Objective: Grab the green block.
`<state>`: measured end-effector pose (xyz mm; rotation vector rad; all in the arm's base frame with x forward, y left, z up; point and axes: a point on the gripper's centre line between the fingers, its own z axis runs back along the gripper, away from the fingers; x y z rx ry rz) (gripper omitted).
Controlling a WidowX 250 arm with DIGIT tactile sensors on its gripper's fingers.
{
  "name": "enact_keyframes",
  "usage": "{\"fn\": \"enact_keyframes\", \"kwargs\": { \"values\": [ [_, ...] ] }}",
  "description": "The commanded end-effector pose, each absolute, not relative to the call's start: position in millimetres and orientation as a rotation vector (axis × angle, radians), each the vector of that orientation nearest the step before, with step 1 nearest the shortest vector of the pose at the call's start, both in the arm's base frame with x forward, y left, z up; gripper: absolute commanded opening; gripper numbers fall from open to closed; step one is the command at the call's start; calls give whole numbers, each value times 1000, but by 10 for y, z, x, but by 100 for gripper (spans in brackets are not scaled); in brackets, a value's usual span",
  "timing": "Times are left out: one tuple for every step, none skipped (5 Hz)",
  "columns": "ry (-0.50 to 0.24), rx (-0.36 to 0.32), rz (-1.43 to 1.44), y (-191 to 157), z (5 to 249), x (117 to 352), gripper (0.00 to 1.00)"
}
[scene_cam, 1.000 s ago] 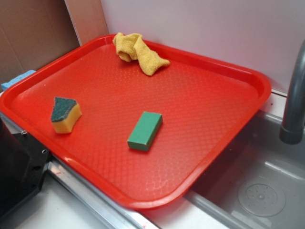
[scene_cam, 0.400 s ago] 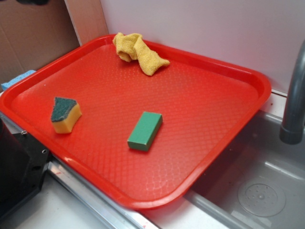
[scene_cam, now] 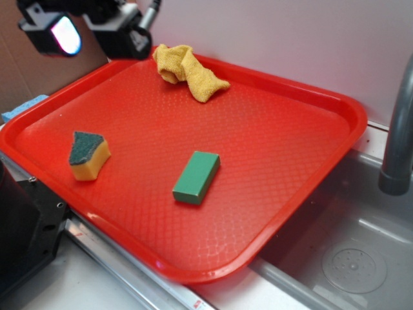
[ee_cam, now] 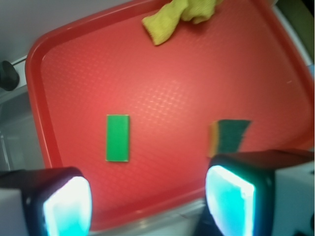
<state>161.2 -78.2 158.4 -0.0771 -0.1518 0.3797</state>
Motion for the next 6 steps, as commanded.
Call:
{"fn": "enact_keyframes", "kwargs": {
  "values": [
    [-119, -52, 366, -1081, 1021, 1846, 100],
    [-77, -48, 337, -1108, 752, 1907, 100],
    [-40, -62, 327, -1091, 508, 1941, 100],
    [-11, -64, 307, -1111, 321, 1975, 100],
    [25, -90, 249, -1174, 155, 2005, 100],
    [27, -89, 262, -1181, 104, 1978, 0]
  ]
}}
